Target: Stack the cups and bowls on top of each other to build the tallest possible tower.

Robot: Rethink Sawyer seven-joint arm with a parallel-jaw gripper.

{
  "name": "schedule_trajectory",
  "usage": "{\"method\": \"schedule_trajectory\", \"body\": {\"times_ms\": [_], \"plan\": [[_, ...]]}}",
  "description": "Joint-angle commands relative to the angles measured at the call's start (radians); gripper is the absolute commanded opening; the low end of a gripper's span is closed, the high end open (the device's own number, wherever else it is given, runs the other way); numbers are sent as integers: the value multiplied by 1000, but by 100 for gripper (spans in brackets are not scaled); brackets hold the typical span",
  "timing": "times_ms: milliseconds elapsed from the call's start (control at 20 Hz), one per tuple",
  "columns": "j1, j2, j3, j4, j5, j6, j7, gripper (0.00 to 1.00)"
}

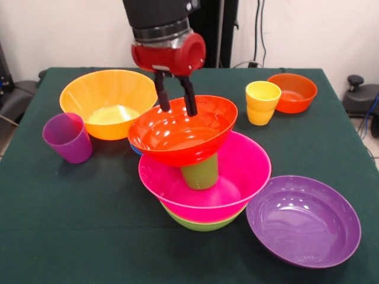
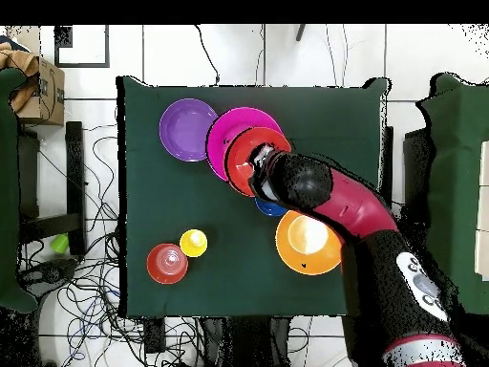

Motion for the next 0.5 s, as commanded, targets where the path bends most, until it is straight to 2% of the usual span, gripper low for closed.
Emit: {"method": "schedule_trajectory", "body": {"times_ms": [50, 500], "plan": [[16, 117, -41, -52, 14, -93, 156, 100], [43, 165, -58, -94, 25, -120, 155, 100]]}}
